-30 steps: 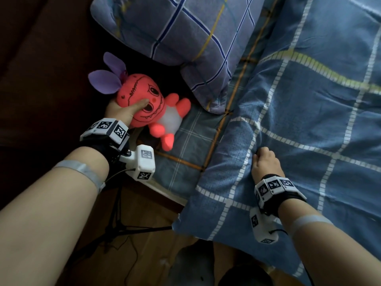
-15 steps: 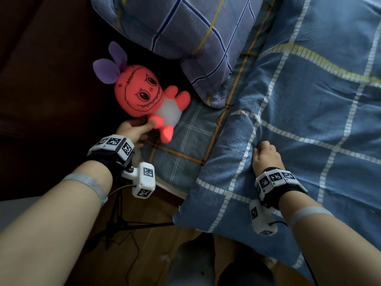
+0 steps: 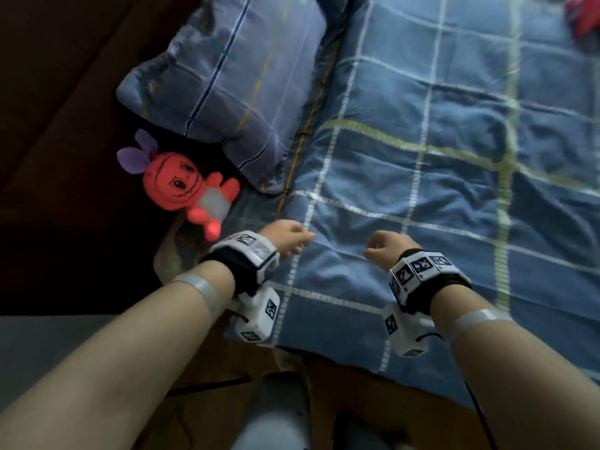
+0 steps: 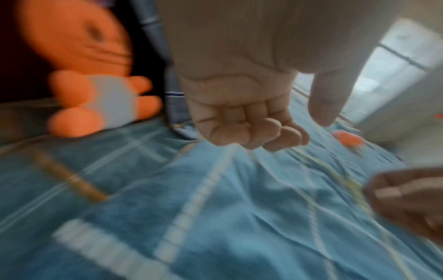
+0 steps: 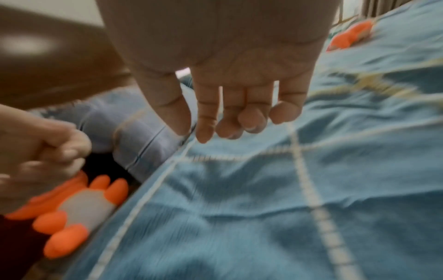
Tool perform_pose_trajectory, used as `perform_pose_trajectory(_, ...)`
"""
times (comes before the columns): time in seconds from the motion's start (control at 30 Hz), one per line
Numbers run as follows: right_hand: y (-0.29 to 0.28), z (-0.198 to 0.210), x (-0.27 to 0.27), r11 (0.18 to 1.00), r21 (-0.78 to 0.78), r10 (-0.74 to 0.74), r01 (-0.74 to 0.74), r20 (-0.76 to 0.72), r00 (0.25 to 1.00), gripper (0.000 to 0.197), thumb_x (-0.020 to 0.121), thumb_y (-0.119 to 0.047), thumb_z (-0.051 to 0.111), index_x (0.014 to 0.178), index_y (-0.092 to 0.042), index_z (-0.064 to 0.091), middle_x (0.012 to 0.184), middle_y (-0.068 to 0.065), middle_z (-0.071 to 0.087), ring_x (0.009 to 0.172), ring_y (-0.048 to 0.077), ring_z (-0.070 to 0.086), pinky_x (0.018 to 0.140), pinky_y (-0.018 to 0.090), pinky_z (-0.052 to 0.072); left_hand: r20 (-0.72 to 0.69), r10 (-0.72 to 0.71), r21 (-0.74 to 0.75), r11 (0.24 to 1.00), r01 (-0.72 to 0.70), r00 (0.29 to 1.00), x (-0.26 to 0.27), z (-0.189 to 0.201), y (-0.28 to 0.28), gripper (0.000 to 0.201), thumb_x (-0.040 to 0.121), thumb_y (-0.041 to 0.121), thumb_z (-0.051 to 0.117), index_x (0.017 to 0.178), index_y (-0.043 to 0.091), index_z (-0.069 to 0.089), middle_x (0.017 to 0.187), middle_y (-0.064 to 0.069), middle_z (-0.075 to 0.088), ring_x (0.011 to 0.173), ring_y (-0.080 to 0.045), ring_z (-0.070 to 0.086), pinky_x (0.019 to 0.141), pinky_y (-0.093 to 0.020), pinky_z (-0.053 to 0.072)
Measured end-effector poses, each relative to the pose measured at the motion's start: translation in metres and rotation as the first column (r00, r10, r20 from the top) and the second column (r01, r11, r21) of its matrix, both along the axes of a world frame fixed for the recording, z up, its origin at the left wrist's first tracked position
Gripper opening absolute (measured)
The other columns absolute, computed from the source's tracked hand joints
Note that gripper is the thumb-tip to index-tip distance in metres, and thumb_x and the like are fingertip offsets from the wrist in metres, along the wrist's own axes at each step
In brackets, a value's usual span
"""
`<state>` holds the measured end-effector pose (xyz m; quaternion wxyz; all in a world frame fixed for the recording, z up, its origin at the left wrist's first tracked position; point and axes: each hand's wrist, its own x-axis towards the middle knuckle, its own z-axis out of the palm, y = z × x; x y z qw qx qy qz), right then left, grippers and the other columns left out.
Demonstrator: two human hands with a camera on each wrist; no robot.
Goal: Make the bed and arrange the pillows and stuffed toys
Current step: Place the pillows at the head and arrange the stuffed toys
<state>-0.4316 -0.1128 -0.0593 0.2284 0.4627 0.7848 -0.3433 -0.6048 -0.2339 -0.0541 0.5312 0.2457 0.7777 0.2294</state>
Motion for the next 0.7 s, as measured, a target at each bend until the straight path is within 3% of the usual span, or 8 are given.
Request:
perform_pose_trajectory(0.13, 0.017, 0.071, 0.109, 0.993, 0.089, -0.077, 0.082, -0.066, 0.995, 0.013, 0.088, -0.026, 0.055, 0.093, -0.016, 0.062, 0.092, 0.007, 0.060, 0.091, 0.024, 0.057, 0.076, 0.029, 0.043, -0.162, -0.425, 0.032, 0.900, 0.435, 0.891, 0.122, 0.053, 0.056, 0.019, 0.092, 0.025, 0.054, 0.084, 0.010, 0.064, 0.080, -0.008, 0.058, 0.067, -0.017, 0.052, 0.055, -0.019, 0.038)
perform_pose_trajectory(0.2, 0.020, 0.107, 0.186, 0.980, 0.137, -0.134, 0.142, -0.066, 0.989, 0.015, 0.089, -0.026, 0.055, 0.095, -0.016, 0.063, 0.099, 0.010, 0.064, 0.097, 0.026, 0.059, 0.079, 0.030, 0.045, -0.232, -0.535, 0.054, 0.827, 0.560, 0.812, 0.197, 0.087, 0.080, 0.027, 0.092, 0.026, 0.054, 0.096, 0.003, 0.067, 0.073, -0.005, 0.058, 0.064, -0.015, 0.052, 0.053, -0.016, 0.037)
perform_pose_trajectory(0.3, 0.020, 0.157, 0.313, 0.945, 0.218, -0.238, 0.242, -0.047, 0.970, 0.019, 0.089, -0.026, 0.056, 0.100, -0.013, 0.065, 0.110, 0.011, 0.065, 0.105, 0.028, 0.058, 0.080, 0.030, 0.044, -0.324, -0.660, 0.084, 0.693, 0.716, 0.677, 0.320, 0.138, 0.109, 0.029, 0.092, 0.025, 0.053, 0.100, 0.001, 0.068, 0.064, -0.001, 0.053, 0.054, -0.006, 0.046, 0.044, -0.010, 0.034)
perform_pose_trajectory(0.37, 0.017, 0.190, 0.397, 0.896, 0.304, -0.327, 0.324, -0.041, 0.944, 0.018, 0.088, -0.028, 0.056, 0.099, -0.016, 0.064, 0.113, 0.010, 0.065, 0.106, 0.028, 0.058, 0.082, 0.030, 0.044, -0.368, -0.708, 0.124, 0.605, 0.786, 0.603, 0.404, 0.172, 0.123, 0.030, 0.092, 0.024, 0.053, 0.100, -0.001, 0.068, 0.067, -0.005, 0.056, 0.059, -0.013, 0.049, 0.050, -0.016, 0.038)
perform_pose_trajectory(0.47, 0.009, 0.239, 0.515, 0.759, 0.443, -0.497, 0.477, -0.080, 0.864, 0.021, 0.089, -0.029, 0.054, 0.103, -0.017, 0.063, 0.117, 0.013, 0.064, 0.109, 0.031, 0.057, 0.087, 0.032, 0.044, -0.458, -0.732, 0.203, 0.467, 0.861, 0.505, 0.526, 0.220, 0.138, 0.031, 0.092, 0.025, 0.053, 0.103, 0.000, 0.067, 0.096, -0.022, 0.065, 0.082, -0.021, 0.054, 0.074, -0.027, 0.045)
perform_pose_trajectory(0.53, 0.002, 0.268, 0.583, 0.659, 0.500, -0.583, 0.562, -0.133, 0.802, 0.023, 0.091, -0.028, 0.052, 0.107, -0.015, 0.061, 0.115, 0.014, 0.063, 0.107, 0.033, 0.058, 0.084, 0.033, 0.044, -0.524, -0.720, 0.242, 0.386, 0.890, 0.455, 0.596, 0.247, 0.144, 0.031, 0.092, 0.024, 0.051, 0.105, 0.000, 0.065, 0.111, -0.022, 0.065, 0.093, -0.028, 0.059, 0.085, -0.033, 0.048)
perform_pose_trajectory(0.6, -0.004, 0.291, 0.642, 0.560, 0.543, -0.643, 0.625, -0.190, 0.742, 0.021, 0.091, -0.029, 0.050, 0.104, -0.015, 0.060, 0.109, 0.014, 0.064, 0.101, 0.033, 0.059, 0.080, 0.034, 0.045, -0.585, -0.699, 0.266, 0.315, 0.911, 0.412, 0.658, 0.270, 0.152, 0.029, 0.092, 0.024, 0.050, 0.103, 0.002, 0.065, 0.110, -0.021, 0.065, 0.093, -0.029, 0.058, 0.086, -0.034, 0.048)
perform_pose_trajectory(0.7, -0.008, 0.314, 0.719, 0.440, 0.589, -0.703, 0.678, -0.243, 0.668, 0.022, 0.093, -0.029, 0.047, 0.104, -0.015, 0.058, 0.103, 0.013, 0.064, 0.095, 0.032, 0.060, 0.076, 0.032, 0.043, -0.648, -0.690, 0.263, 0.193, 0.945, 0.321, 0.738, 0.292, 0.164, 0.021, 0.092, 0.025, 0.049, 0.087, 0.009, 0.062, 0.089, -0.015, 0.059, 0.082, -0.023, 0.051, 0.075, -0.031, 0.045)
